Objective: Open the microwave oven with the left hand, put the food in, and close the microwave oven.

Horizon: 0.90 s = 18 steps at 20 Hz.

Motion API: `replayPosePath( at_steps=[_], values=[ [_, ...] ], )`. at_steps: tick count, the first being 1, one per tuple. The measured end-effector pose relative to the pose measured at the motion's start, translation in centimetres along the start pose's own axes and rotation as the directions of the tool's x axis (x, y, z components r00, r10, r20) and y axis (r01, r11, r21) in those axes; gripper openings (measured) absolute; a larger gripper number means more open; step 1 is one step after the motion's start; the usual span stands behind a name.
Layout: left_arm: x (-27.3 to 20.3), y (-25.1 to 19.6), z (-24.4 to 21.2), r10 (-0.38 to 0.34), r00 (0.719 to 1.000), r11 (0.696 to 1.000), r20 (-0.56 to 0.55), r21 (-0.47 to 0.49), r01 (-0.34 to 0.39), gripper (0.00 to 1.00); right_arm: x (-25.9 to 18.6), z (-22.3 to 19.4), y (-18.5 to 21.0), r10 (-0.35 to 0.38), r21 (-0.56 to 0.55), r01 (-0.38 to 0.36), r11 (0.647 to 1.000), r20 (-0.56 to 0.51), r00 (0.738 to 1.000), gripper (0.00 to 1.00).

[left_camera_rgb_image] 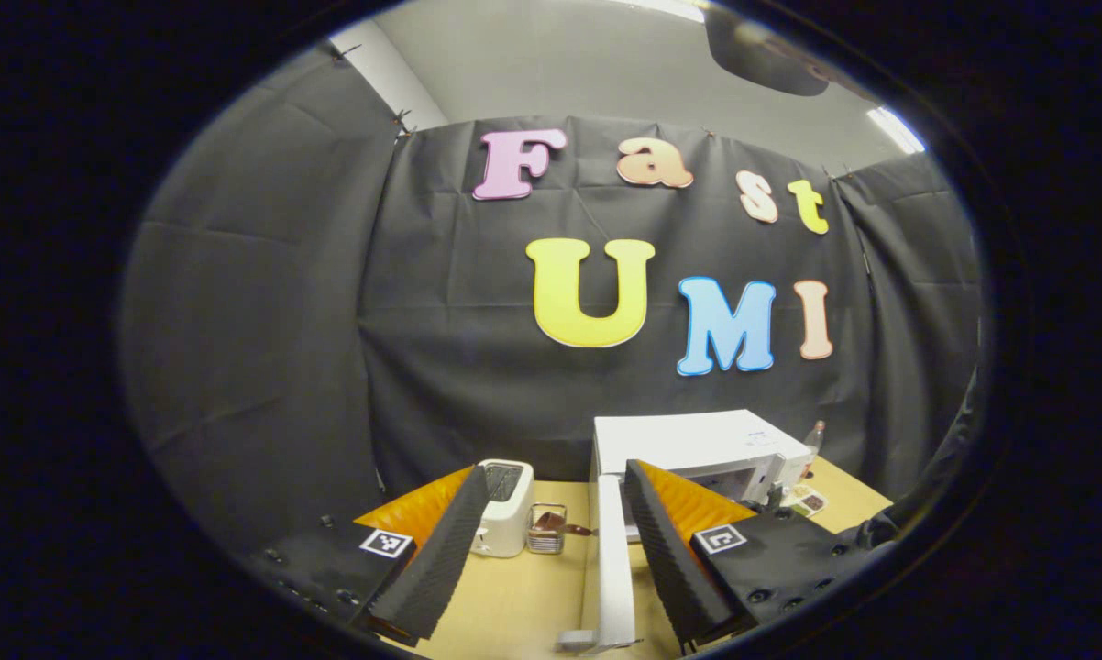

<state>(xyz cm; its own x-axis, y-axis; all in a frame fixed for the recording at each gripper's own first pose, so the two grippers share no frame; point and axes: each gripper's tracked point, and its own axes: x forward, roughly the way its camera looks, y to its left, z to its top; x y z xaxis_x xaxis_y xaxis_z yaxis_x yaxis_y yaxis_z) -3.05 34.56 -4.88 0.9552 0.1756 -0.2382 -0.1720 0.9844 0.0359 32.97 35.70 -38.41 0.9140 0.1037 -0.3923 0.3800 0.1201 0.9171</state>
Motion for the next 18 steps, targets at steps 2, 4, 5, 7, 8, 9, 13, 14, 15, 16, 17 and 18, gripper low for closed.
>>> replayPosePath(
  at_steps=[2,4,5,7,8,9,13,14,15,16,17,18],
  values=[
    [-0.2,0.6,-0.1,0.01,1.0,1.0,0.002,-0.001,-0.01,0.96,0.4,-0.2,0.0,-0.011,-0.011,0.011,1.0,0.008,1.0,0.16],
    [-0.3,1.0,0.0,0.013,1.0,1.0,0.006,-0.008,-0.013,0.96,0.4,-0.3,-0.2,-0.027,-0.017,0.027,0.999,0.008,1.0,0.16],
    [-0.2,1.1,0.1,0.01,1.0,1.0,0.008,-0.012,-0.01,0.96,0.2,-0.3,-0.4,-0.037,-0.019,0.038,0.999,0.006,0.999,0.21],
    [0.0,1.0,0.5,0.0,1.0,1.0,0.024,-0.01,0.0,0.94,-0.2,-0.5,-1.0,-0.074,-0.052,0.073,0.996,-0.013,0.997,0.3],
    [0.1,0.6,0.6,-0.009,1.0,1.0,0.029,-0.009,0.009,0.95,-0.5,-0.6,-1.2,-0.089,-0.082,0.087,0.993,-0.023,0.996,0.37],
    [0.3,0.2,0.9,-0.016,0.999,1.0,0.036,-0.007,0.017,0.97,-1.0,-0.6,-1.3,-0.093,-0.111,0.088,0.99,-0.034,0.995,0.41],
    [1.3,-2.2,1.1,-0.074,0.996,0.997,0.05,0.005,0.074,0.95,-3.8,0.0,-0.9,-0.092,-0.219,0.072,0.973,-0.08,0.993,0.83],
    [1.6,-2.9,1.2,-0.089,0.994,0.996,0.056,0.009,0.088,0.96,-4.9,0.4,-0.3,-0.074,-0.255,0.051,0.966,-0.083,0.994,0.83],
    [1.7,-3.7,1.2,-0.102,0.993,0.995,0.057,0.013,0.101,0.96,-6.2,1.0,0.3,-0.055,-0.309,0.025,0.951,-0.089,0.995,0.84],
    [2.0,-4.4,1.2,-0.117,0.991,0.993,0.061,0.013,0.117,0.96,-7.4,1.7,0.7,-0.038,-0.368,0.001,0.93,-0.092,0.995,0.75],
    [2.1,-5.2,1.2,-0.135,0.989,0.991,0.065,0.009,0.134,0.98,-8.6,2.1,1.2,-0.028,-0.417,-0.02,0.909,-0.108,0.994,0.83],
    [2.0,-6.1,1.1,-0.151,0.986,0.988,0.069,0.006,0.151,0.97,-10.1,2.5,1.7,-0.019,-0.459,-0.044,0.887,-0.131,0.991,0.83]
  ],
)
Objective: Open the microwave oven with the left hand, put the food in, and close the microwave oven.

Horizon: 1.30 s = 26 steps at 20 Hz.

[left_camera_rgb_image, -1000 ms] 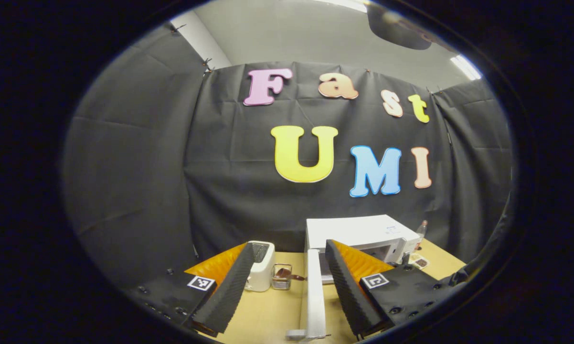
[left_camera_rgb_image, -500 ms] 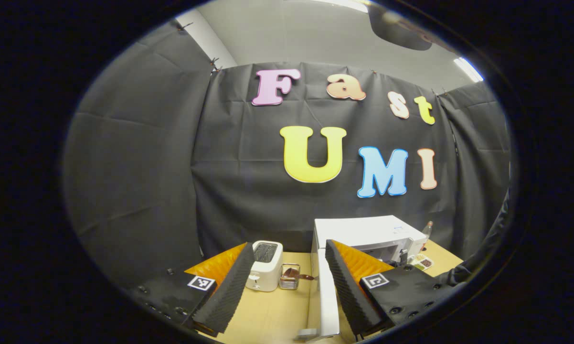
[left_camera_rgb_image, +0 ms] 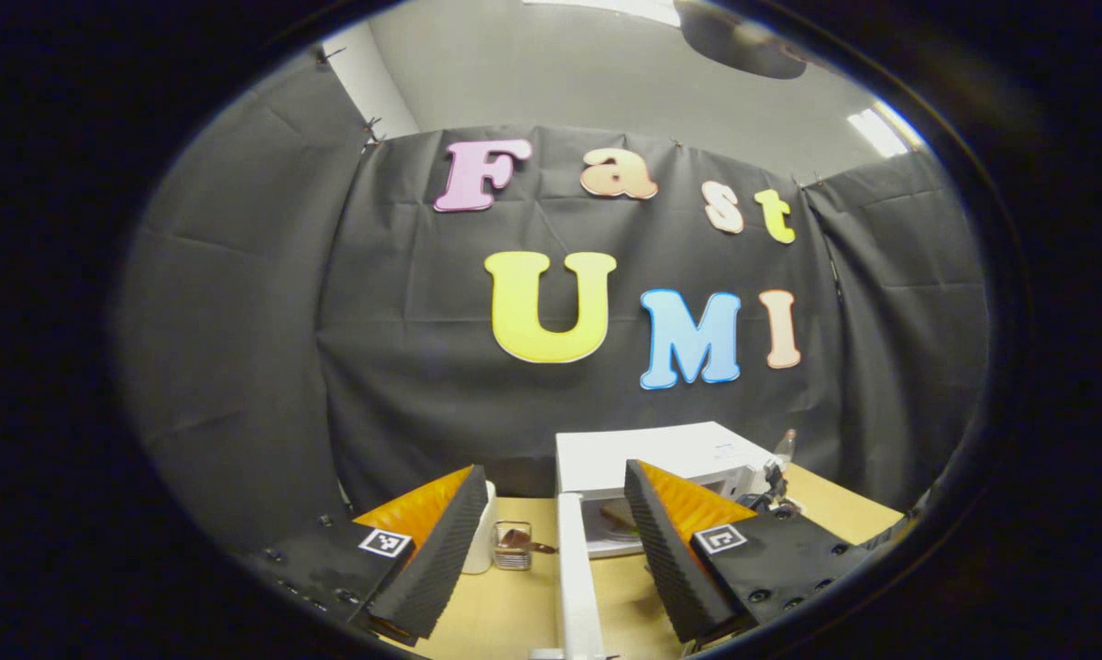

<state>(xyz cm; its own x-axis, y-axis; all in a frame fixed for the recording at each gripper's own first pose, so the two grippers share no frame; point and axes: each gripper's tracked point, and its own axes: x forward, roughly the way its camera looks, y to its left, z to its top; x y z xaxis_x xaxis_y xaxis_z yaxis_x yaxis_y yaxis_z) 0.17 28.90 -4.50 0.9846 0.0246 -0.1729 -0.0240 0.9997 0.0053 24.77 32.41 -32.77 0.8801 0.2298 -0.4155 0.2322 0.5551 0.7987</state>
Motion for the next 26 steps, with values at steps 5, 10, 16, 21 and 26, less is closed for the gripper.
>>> replayPosePath(
  at_steps=[5,10,16,21,26],
  values=[
    [1.9,-4.0,-1.0,-0.064,0.998,0.998,0.021,-0.009,0.064,0.97,-7.4,3.2,0.9,0.048,-0.327,-0.051,0.944,-0.018,0.999,0.83],
    [3.8,-7.6,-4.2,-0.087,0.996,0.996,-0.016,-0.037,0.086,0.96,-15.5,9.8,2.6,0.107,-0.586,-0.036,0.809,0.087,0.99,0.83],
    [4.2,-11.7,-3.4,-0.096,0.995,0.995,0.018,-0.009,0.096,0.98,-25.1,17.3,4.3,0.152,-0.741,0.075,0.668,0.234,0.96,0.83],
    [3.2,-14.7,-2.6,-0.092,0.995,0.996,0.046,0.014,0.092,0.96,-30.0,20.5,3.8,0.159,-0.769,0.133,0.625,0.292,0.943,0.83],
    [1.8,-15.4,-3.2,-0.064,0.998,0.998,0.029,0.026,0.064,0.97,-31.8,20.9,3.6,0.206,-0.759,0.098,0.643,0.295,0.933,0.83]
  ],
)
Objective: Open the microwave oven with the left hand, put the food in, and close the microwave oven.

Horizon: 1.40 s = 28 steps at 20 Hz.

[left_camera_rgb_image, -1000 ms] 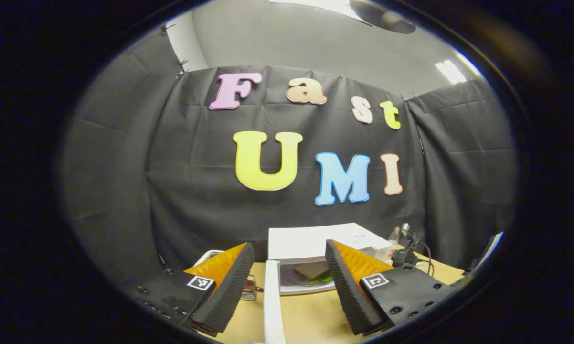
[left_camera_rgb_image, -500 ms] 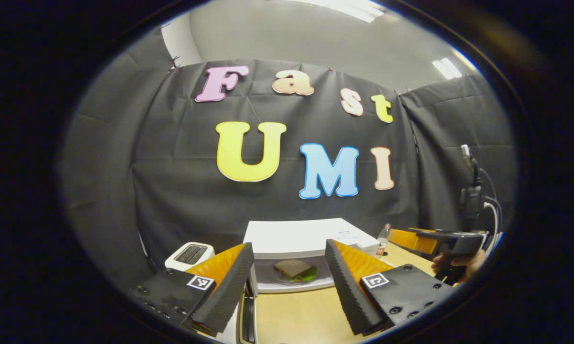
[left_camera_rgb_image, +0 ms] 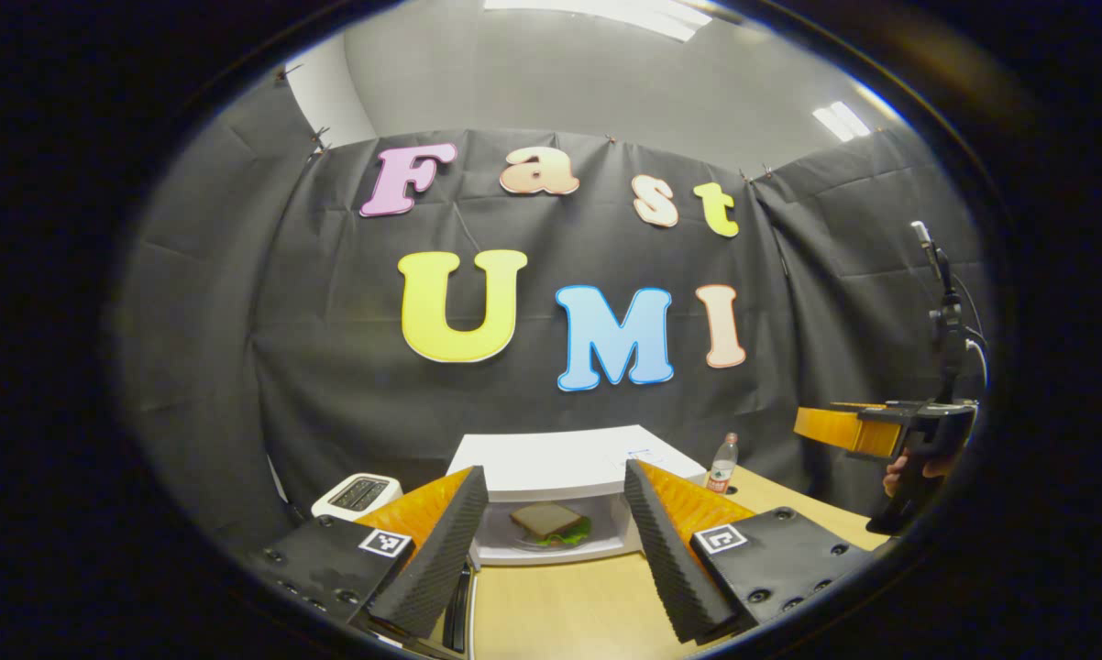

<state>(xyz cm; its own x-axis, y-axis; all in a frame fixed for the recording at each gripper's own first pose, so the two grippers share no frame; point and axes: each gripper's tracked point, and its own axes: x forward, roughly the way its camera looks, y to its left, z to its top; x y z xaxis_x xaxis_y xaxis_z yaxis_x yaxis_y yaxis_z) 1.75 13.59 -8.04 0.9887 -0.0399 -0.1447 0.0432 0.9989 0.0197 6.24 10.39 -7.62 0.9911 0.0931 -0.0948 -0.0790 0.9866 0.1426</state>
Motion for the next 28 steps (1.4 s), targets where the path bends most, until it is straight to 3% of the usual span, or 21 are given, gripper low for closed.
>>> replayPosePath(
  at_steps=[1,3,7,9,12,13,16,19,24,28],
  values=[
    [-0.3,0.4,0.1,0.017,1.0,1.0,0.002,-0.002,-0.017,0.97,-0.1,-0.1,0.4,0.024,0.021,-0.024,0.999,0.0,1.0,0.83],
    [-0.9,1.2,0.0,0.048,0.999,0.999,0.0,-0.002,-0.048,0.98,-0.1,-0.1,-0.4,0.02,0.04,-0.02,0.999,0.001,1.0,0.99],
    [-2.5,4.8,-0.8,0.113,0.993,0.993,-0.023,0.018,-0.113,0.96,0.2,1.0,-1.3,-0.01,-0.002,0.01,1.0,0.029,1.0,0.99],
    [-3.8,6.1,-2.5,0.089,0.993,0.996,-0.082,0.007,-0.088,0.95,0.3,1.4,-1.1,-0.009,-0.025,0.01,1.0,0.039,0.999,0.99],
    [-5.8,10.8,-4.7,0.155,0.978,0.988,-0.143,0.049,-0.149,0.29,0.7,1.4,-0.5,-0.004,-0.043,0.006,0.999,0.036,0.999,0.99],
    [-6.4,11.2,-5.7,0.13,0.977,0.992,-0.171,0.019,-0.128,0.07,0.8,1.4,-0.3,-0.003,-0.044,0.004,0.999,0.034,0.999,0.99],
    [-9.7,15.9,-7.9,0.197,0.953,0.98,-0.23,0.027,-0.197,0.08,1.2,1.4,0.6,0.001,-0.044,0.0,0.999,0.032,0.999,0.99],
    [-12.0,18.3,-12.0,0.205,0.923,0.977,-0.327,0.005,-0.215,0.07,1.5,1.1,1.4,0.003,-0.042,-0.002,0.999,0.024,1.0,0.99],
    [-12.6,17.5,-17.1,0.115,0.899,0.991,-0.423,-0.017,-0.134,0.07,1.6,1.1,1.6,-0.035,-0.054,0.036,0.998,0.023,0.999,0.99],
    [-12.3,15.7,-18.2,0.04,0.903,0.996,-0.427,-0.051,-0.069,0.09,1.2,1.8,1.6,-0.079,-0.072,0.081,0.994,0.037,0.996,0.99]
  ],
)
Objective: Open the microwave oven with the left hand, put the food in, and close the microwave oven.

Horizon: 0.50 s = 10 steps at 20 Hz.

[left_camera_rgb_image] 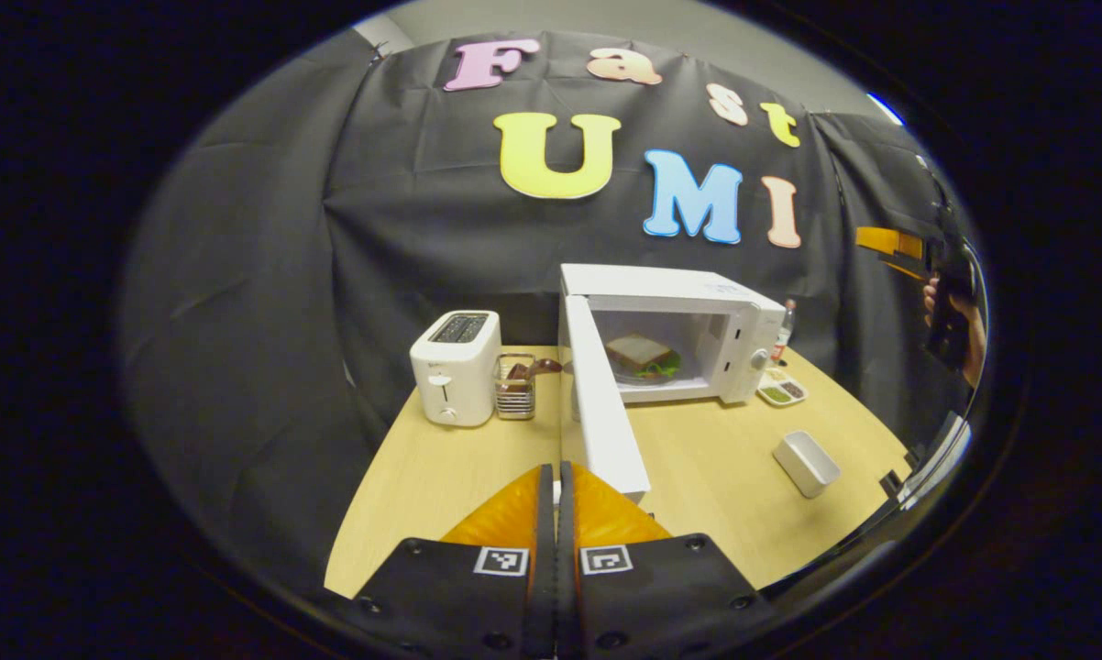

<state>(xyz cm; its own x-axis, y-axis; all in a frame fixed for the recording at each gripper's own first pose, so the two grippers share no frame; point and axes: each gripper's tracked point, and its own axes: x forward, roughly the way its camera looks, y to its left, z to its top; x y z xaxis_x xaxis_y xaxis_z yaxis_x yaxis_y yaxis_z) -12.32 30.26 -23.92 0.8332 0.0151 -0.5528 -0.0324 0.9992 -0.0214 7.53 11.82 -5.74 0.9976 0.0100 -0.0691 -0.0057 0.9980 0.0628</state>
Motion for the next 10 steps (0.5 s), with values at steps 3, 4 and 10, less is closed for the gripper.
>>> replayPosePath(
  at_steps=[3,4,10],
  values=[
    [0.4,-1.8,-0.3,-0.051,0.999,0.999,-0.001,-0.017,0.051,0.07,-0.3,0.7,0.3,-0.009,-0.019,0.009,1.0,0.014,1.0,0.99],
    [0.5,-2.7,-0.4,-0.072,0.997,0.997,-0.002,-0.015,0.072,0.07,-0.4,1.1,0.5,-0.006,-0.021,0.006,1.0,0.023,1.0,0.99],
    [1.8,-9.3,0.2,-0.179,0.984,0.984,0.0,-0.007,0.179,0.07,-0.4,3.1,1.3,0.055,-0.078,-0.049,0.996,0.077,0.996,0.99]
  ],
)
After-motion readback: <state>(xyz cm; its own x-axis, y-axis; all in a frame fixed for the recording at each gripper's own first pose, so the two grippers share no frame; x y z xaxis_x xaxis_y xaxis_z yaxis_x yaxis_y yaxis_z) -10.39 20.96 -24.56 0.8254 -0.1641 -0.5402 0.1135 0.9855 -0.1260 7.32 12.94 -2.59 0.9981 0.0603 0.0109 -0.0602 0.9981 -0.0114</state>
